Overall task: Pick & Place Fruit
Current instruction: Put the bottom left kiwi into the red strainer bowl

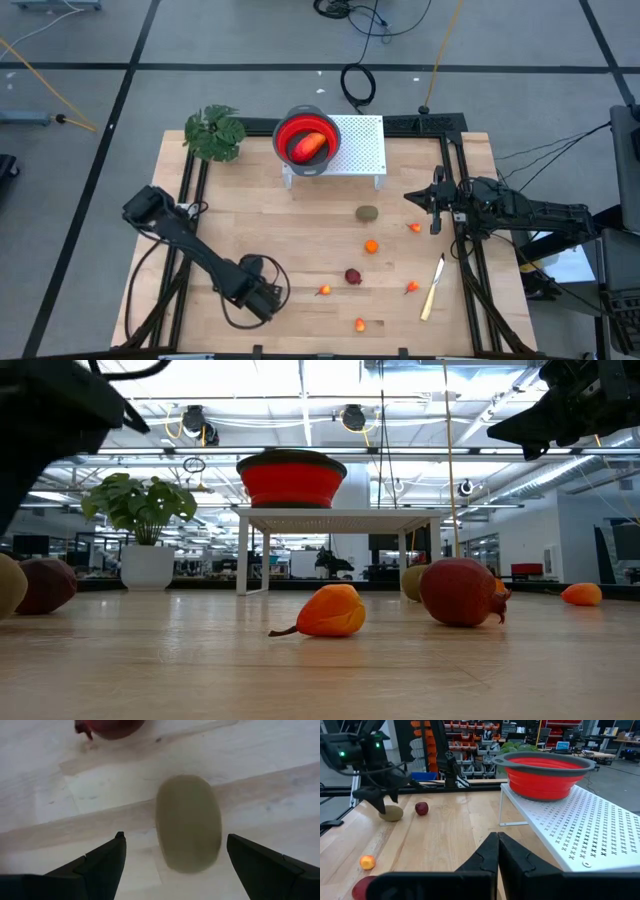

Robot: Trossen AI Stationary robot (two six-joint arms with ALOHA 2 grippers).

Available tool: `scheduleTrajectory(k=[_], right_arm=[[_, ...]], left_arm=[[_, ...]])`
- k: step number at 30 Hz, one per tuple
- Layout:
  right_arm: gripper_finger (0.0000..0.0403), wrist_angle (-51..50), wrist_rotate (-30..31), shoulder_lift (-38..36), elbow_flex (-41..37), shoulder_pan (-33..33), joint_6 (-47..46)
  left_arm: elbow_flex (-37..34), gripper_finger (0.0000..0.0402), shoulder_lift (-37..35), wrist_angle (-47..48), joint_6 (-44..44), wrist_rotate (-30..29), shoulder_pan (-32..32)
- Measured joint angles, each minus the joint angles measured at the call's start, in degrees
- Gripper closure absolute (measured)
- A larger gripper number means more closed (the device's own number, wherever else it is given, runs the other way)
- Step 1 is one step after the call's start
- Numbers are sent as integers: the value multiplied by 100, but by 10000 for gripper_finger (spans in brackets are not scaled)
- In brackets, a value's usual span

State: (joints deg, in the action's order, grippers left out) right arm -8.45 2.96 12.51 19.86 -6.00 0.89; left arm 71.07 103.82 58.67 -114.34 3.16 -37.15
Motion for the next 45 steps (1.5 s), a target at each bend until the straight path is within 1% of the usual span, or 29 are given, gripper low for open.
scheduleTrajectory(k=[8,13,18,21,31,34,36,40,42,45], right_arm=[[403,1,0,0,0,-2,-1],[403,2,0,0,0,1,-2],[403,2,0,0,0,1,-17],[403,2,0,0,-2,-2,-17],[403,2,0,0,0,-1,-20],[403,2,0,0,0,-1,-20],[403,2,0,-1,0,-2,-20],[403,2,-2,0,0,1,-20],[403,2,0,0,-1,0,-20],[403,2,0,0,0,1,-20]], left_arm=[[0,62,355,-159,6,32,2],[0,62,548,-202,-17,267,12],[0,67,574,-221,-13,302,26],[0,88,574,-221,15,287,43],[0,209,574,-317,5,153,44],[0,228,572,-429,4,92,44],[2,228,567,-520,9,83,44],[144,203,567,-545,113,40,44],[287,194,567,-548,304,-189,44],[547,194,567,-587,803,-803,42]])
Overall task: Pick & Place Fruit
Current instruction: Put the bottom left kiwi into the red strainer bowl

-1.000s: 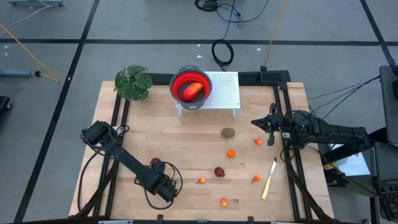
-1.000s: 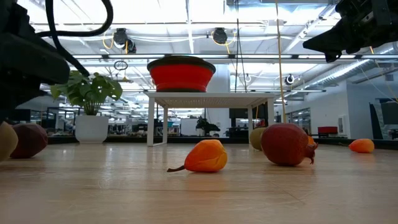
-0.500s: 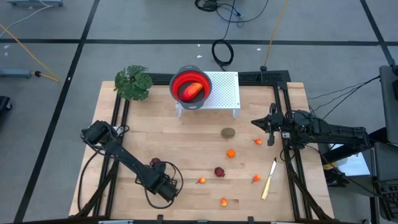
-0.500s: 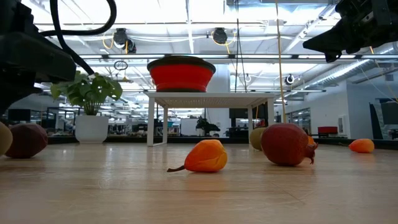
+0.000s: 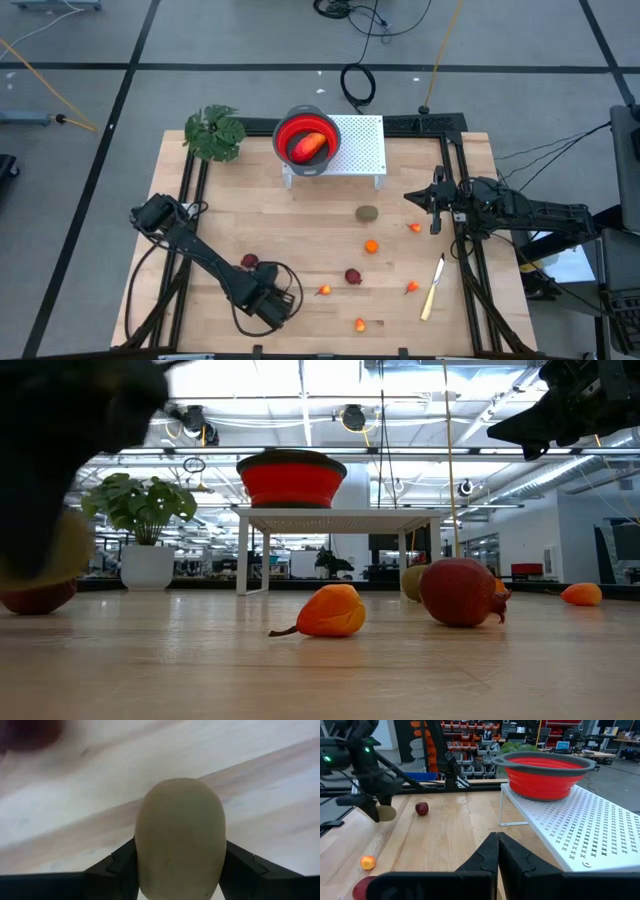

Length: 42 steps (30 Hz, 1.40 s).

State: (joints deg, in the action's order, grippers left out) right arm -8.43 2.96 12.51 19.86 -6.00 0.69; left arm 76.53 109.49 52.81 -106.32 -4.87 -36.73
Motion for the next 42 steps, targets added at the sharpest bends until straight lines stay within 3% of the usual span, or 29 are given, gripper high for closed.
scheduleTrajectory(k=[8,15,26,35,42], right_arm=[[403,0,-2,0,-2,-2,-1],[403,2,-2,0,-1,-1,-2],[403,0,-2,0,0,0,-4],[403,0,-2,-2,0,0,-4],[403,-2,-2,0,0,0,2]], left_arm=[[545,225,-4,-643,1498,-1911,2],[655,194,-37,-2139,3188,-2913,2],[660,226,-675,-3382,5247,-3127,165],[660,192,-1553,-4022,7302,-3127,450],[662,219,-2046,-5332,9083,-2800,597]])
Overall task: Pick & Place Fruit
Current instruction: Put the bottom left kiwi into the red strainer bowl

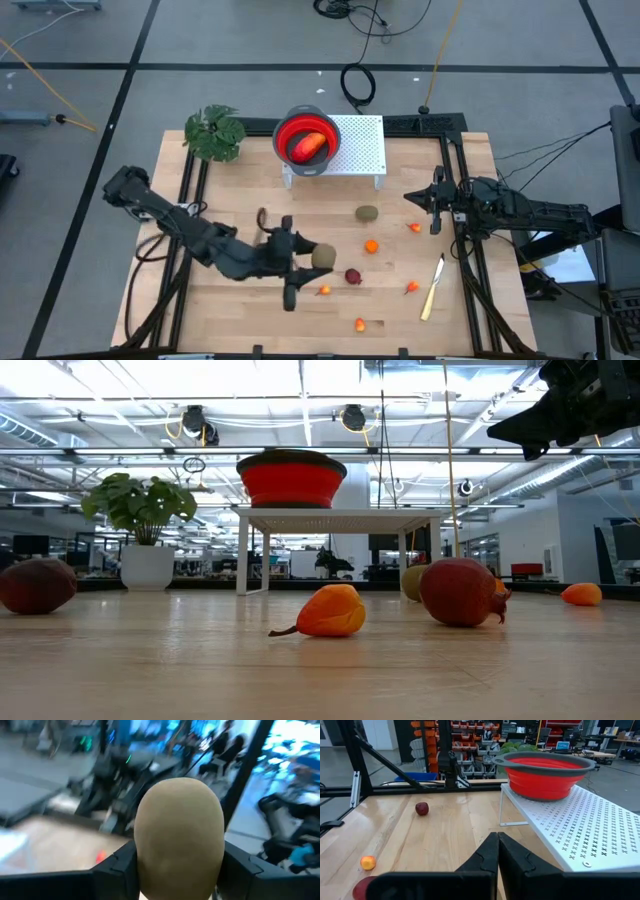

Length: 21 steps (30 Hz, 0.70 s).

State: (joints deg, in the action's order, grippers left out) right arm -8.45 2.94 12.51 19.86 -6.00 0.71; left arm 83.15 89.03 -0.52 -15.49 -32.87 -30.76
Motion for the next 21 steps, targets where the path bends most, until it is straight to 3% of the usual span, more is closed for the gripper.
scheduleTrajectory(k=[4,9,16,21], right_arm=[[403,0,0,0,-1,-2,6],[403,-2,0,0,-2,-1,15],[403,-1,0,0,-1,-1,17],[403,-2,0,0,0,-1,17]], left_arm=[[0,222,-112,-818,967,525,37],[-2,196,-100,-1800,1889,1343,61],[-2,202,-100,-2644,2442,2556,127],[-2,222,-101,-2712,2578,2826,111]])
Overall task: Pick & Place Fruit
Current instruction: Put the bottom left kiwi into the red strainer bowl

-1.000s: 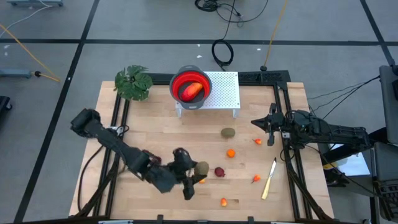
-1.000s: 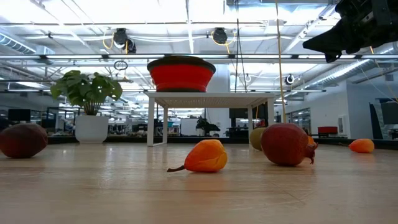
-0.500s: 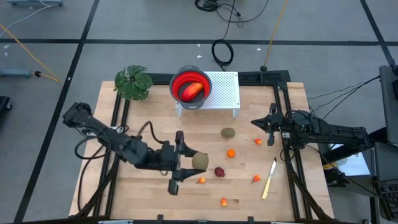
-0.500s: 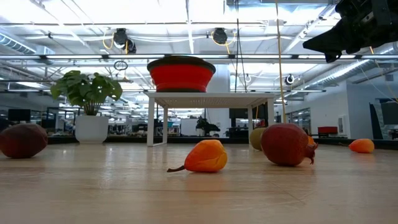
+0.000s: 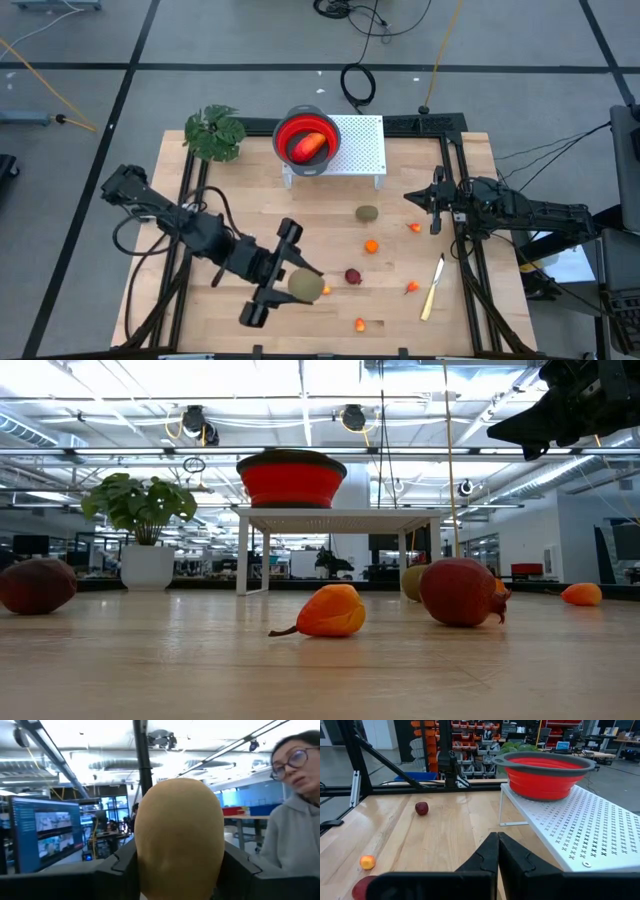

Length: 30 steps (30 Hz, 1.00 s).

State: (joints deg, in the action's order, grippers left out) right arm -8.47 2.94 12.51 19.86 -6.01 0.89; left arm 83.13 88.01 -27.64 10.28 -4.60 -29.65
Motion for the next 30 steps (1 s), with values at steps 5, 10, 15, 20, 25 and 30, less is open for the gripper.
scheduleTrajectory(k=[5,10,15,20,25,30], right_arm=[[403,0,0,0,0,-1,0],[403,0,0,0,0,-1,0],[403,-1,0,0,-2,-1,0],[403,0,0,0,-1,1,0],[403,-2,0,0,-2,0,0],[403,-2,0,0,0,0,0]], left_arm=[[0,220,1,-10,-37,-39,17],[0,189,1,-62,-755,-454,78],[0,182,1,-67,-1692,-1181,193],[0,199,1,-63,-2929,-2097,356],[0,210,1,-50,-4300,-2365,517],[0,198,1,-44,-5485,-2404,657]])
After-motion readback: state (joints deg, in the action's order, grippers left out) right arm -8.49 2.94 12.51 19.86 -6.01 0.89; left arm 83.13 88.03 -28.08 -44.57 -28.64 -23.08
